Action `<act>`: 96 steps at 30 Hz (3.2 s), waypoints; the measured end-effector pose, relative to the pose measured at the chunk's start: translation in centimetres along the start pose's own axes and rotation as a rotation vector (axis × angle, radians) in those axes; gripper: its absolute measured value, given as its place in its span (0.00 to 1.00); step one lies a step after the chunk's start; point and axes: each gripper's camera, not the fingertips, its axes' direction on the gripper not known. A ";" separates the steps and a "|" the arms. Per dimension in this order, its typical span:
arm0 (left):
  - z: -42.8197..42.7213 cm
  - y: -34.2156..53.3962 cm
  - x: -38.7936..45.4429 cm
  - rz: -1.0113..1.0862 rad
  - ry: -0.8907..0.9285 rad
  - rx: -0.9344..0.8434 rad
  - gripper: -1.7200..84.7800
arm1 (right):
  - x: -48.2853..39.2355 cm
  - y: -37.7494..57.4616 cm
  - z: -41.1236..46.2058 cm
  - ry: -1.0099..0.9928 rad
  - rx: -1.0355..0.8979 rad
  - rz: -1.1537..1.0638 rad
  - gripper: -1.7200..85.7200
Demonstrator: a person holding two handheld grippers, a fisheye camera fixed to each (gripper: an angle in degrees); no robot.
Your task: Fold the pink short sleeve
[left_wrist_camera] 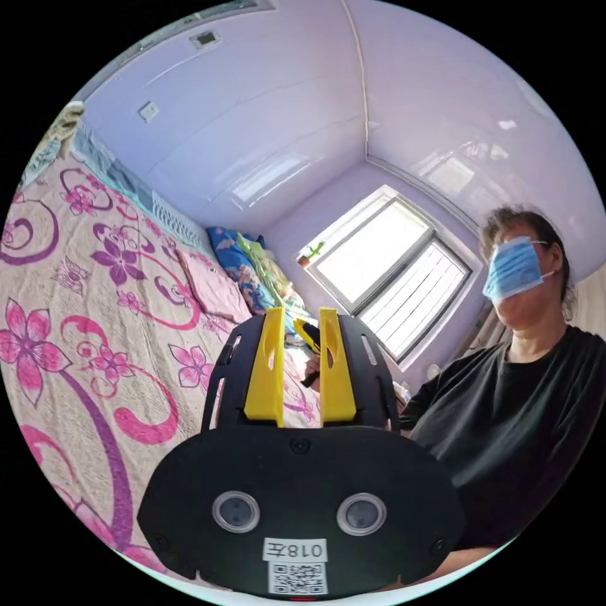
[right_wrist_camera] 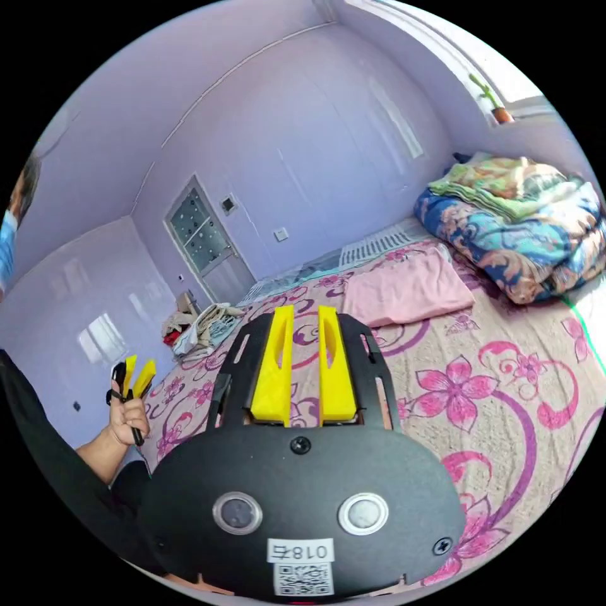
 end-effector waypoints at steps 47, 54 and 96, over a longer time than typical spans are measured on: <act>1.3 -19.0 27.6 -0.051 -0.506 -0.669 0.05 | 13.5 7.5 -18.6 -0.260 -0.726 0.216 0.09; -5.3 -18.8 27.3 -0.081 -0.521 -0.421 0.16 | 8.9 7.7 -23.7 -0.036 -0.575 0.027 0.14; -22.4 13.2 30.8 0.569 -0.424 -0.142 0.01 | -12.9 13.0 -46.1 -0.156 -0.212 -0.288 0.03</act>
